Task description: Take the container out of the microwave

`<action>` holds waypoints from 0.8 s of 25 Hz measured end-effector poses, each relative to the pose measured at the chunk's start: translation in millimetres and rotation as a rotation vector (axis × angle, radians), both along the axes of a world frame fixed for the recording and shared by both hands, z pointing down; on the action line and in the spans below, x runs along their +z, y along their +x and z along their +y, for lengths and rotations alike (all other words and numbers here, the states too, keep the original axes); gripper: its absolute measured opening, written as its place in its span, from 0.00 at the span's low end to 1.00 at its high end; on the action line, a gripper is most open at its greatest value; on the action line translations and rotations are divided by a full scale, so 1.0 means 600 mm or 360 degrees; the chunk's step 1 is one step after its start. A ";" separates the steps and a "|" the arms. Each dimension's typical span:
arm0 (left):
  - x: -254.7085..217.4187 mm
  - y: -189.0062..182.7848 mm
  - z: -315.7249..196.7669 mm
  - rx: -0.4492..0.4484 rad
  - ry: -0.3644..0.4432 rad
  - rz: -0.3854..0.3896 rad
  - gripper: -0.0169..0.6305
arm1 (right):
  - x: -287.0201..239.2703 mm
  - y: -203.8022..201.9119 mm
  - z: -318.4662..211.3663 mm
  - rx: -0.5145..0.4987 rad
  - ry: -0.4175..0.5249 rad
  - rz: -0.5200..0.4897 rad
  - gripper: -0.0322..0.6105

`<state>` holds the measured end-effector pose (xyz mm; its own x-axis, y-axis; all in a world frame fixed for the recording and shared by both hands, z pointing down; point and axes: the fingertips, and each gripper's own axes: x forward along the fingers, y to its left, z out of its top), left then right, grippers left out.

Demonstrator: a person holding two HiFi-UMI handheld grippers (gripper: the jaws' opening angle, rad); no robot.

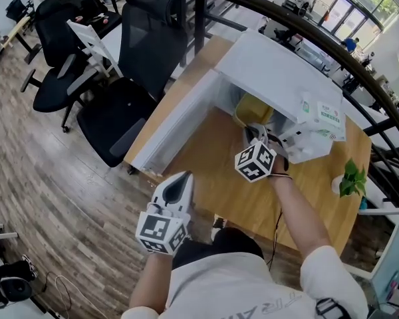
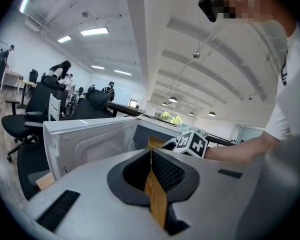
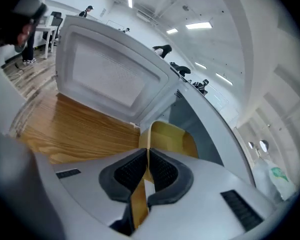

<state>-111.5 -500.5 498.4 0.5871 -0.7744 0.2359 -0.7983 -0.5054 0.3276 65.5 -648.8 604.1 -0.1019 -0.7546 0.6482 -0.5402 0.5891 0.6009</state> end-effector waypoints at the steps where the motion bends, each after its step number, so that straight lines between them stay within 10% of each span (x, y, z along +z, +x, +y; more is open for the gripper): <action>1: -0.003 -0.001 0.002 0.0006 0.0005 0.0002 0.08 | -0.008 -0.008 0.016 -0.0023 -0.0006 -0.0015 0.11; 20: -0.041 0.052 0.077 0.0327 0.0142 -0.0161 0.08 | -0.112 -0.019 0.318 0.0076 -0.0025 -0.0131 0.11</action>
